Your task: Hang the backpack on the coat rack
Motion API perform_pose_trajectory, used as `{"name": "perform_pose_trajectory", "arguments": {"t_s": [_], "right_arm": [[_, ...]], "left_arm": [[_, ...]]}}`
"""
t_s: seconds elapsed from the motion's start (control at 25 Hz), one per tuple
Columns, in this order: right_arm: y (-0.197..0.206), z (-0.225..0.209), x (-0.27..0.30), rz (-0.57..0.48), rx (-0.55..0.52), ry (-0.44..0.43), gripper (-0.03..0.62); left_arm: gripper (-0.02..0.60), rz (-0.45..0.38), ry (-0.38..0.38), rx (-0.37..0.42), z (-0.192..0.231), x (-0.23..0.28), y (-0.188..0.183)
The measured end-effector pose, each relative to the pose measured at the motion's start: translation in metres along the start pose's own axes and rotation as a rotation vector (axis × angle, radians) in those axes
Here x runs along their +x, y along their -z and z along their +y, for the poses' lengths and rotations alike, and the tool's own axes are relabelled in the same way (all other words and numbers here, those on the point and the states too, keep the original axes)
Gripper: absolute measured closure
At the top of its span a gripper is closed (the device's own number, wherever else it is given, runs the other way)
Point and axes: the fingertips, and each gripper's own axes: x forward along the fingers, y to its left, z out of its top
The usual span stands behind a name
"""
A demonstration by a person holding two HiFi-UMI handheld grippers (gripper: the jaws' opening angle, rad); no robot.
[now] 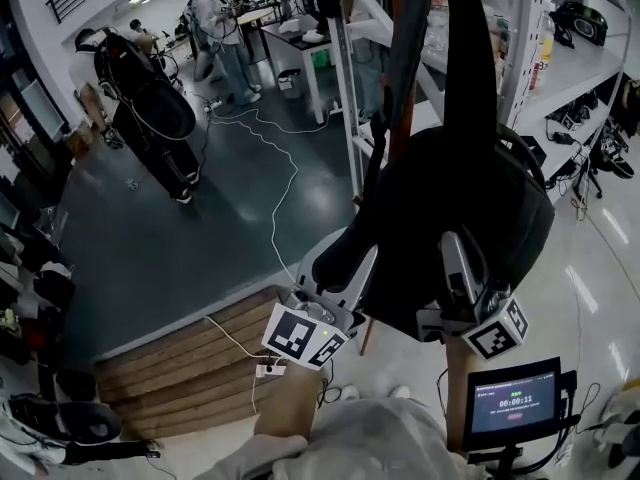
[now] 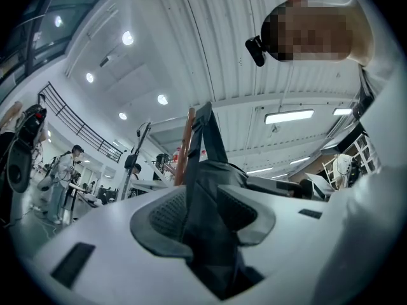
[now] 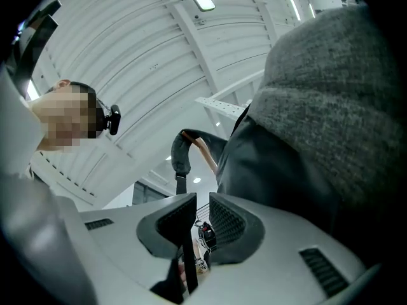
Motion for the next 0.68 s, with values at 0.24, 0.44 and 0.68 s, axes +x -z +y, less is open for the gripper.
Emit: {"name": "perform_pose_trajectory", "arguments": {"t_s": [0.24, 0.44, 0.68], "right_arm": [[0.0036, -0.0027, -0.0001, 0.008, 0.016, 0.011, 0.523], [0.0054, -0.0037, -0.001, 0.015, 0.026, 0.021, 0.523], [0.006, -0.0053, -0.0023, 0.019, 0.033, 0.031, 0.523]], "left_arm": [[0.442, 0.004, 0.0, -0.009, -0.0009, 0.0001, 0.0012], [0.442, 0.008, 0.007, -0.014, -0.0034, -0.0008, 0.0022], [0.442, 0.01, -0.001, -0.016, -0.0022, -0.0028, 0.002]]}}
